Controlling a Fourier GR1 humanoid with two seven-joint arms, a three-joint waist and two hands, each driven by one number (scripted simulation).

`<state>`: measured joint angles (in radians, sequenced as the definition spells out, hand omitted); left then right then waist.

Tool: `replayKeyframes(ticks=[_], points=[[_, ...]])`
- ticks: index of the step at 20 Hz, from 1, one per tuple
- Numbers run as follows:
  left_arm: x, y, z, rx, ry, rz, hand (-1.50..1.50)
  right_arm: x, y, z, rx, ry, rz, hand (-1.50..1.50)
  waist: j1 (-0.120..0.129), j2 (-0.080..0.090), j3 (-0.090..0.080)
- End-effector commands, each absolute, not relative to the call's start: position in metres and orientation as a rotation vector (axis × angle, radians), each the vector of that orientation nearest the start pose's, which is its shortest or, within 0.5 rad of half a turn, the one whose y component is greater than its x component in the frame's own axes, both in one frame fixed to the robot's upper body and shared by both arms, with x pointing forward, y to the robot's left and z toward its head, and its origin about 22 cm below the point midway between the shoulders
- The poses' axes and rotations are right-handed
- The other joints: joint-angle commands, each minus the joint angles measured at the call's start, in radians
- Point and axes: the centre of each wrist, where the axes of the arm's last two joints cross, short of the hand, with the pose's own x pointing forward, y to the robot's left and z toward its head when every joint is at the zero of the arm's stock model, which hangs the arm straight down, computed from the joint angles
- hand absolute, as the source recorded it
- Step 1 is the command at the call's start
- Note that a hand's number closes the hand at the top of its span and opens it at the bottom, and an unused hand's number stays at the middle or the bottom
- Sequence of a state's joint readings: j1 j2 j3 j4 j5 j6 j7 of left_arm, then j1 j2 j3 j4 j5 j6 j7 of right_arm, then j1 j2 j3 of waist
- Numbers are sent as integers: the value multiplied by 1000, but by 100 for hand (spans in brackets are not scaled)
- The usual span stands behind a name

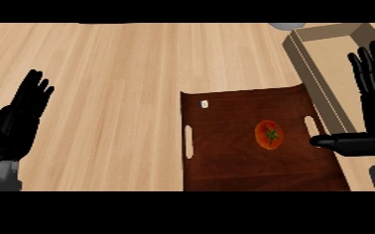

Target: Pick the tomato from the tray and place it in the cardboard box

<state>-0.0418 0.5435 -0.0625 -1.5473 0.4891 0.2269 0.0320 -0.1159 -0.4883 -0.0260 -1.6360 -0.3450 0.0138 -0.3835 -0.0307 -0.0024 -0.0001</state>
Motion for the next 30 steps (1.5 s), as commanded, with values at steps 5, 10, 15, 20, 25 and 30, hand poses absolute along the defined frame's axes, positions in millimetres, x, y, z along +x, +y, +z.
replayKeyframes(ticks=[5, 10, 15, 20, 25, 30], points=[[254, 319, 54, 62, -1454, 63, 0, 218, -351, 64, -101, -2445, 368, -150, 14, 1, 1], [243, 327, 49, 68, -1436, 55, 0, 190, -380, 93, -336, -2145, 815, -150, 6, -4, -2], [246, 322, 54, 87, -1447, 72, 0, 178, -369, 117, -627, -1894, 1097, -150, 6, -3, -5], [246, 311, 61, 60, -1441, 51, 0, 171, -332, 134, -703, -1646, 1224, -150, 26, 1, -3], [247, 323, 59, 45, -1462, 40, 0, 180, -291, 150, -720, -1474, 1256, -150, 44, 4, -2], [241, 322, 53, 59, -1444, 49, 0, 191, -278, 129, -631, -1357, 1263, -150, 40, 3, 0]])
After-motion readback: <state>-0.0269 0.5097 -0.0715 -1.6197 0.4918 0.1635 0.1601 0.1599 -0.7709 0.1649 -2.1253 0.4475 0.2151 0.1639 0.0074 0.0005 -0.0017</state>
